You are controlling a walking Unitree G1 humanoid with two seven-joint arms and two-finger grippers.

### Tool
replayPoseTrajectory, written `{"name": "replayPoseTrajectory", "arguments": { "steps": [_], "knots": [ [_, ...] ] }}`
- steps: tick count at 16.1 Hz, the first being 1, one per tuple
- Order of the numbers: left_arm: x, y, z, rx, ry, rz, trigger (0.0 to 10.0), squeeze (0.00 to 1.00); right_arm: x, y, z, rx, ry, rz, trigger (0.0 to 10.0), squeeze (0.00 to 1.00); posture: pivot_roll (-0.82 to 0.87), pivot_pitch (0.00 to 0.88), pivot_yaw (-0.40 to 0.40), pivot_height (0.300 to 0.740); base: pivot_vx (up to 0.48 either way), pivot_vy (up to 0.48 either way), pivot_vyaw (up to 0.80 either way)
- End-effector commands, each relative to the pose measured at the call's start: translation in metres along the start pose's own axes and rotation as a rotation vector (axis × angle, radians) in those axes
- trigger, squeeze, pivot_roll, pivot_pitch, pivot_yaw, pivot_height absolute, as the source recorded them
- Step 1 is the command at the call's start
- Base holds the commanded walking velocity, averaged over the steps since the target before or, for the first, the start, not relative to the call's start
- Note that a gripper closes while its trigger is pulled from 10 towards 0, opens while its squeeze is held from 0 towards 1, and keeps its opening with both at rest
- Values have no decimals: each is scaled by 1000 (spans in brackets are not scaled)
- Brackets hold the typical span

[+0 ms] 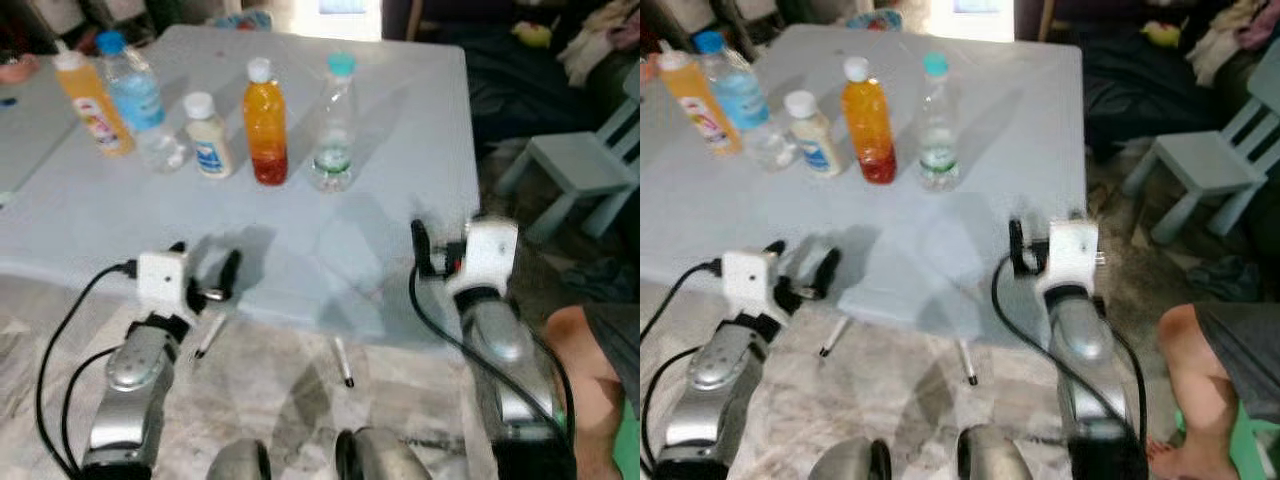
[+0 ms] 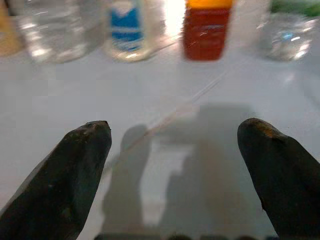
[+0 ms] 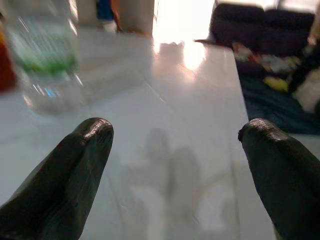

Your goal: Restocking fridge

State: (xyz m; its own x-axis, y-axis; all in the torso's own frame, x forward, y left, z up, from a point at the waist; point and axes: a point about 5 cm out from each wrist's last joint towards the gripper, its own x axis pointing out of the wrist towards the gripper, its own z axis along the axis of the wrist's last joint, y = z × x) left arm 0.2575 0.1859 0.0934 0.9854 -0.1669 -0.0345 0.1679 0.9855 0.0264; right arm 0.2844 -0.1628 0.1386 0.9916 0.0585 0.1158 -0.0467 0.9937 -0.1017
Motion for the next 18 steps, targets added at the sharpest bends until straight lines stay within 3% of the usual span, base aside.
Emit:
{"name": "replayPoseTrajectory", "arguments": {
  "steps": [1,3,7,9,10,13,18],
  "knots": [
    [-3,6,1,27,8,34,10000,0,9,-4,19,2,-64,6,10000,0,-95,150,28,740,0,0,0],
    [-2,12,1,46,11,60,10000,0,19,-5,39,-66,-138,46,10000,0,-89,150,26,740,0,0,334],
    [-3,11,6,28,3,26,10000,0,36,-11,75,-64,-253,40,10000,0,-77,157,30,740,0,0,800],
    [-3,12,7,41,-1,25,10000,0,39,-13,88,-58,-290,47,10000,0,-74,160,31,740,0,0,0],
    [-4,12,8,40,-7,12,10000,0,40,-13,94,-96,-320,59,10000,0,-71,165,31,740,0,0,0],
    [-4,14,10,42,-6,15,10000,0,46,-19,102,-104,-338,38,10000,0,-65,173,34,740,0,0,0],
    [-4,14,17,79,-16,2,10000,0,69,-33,112,-170,-344,42,10000,0,-25,185,47,740,0,0,0]
  ]
}}
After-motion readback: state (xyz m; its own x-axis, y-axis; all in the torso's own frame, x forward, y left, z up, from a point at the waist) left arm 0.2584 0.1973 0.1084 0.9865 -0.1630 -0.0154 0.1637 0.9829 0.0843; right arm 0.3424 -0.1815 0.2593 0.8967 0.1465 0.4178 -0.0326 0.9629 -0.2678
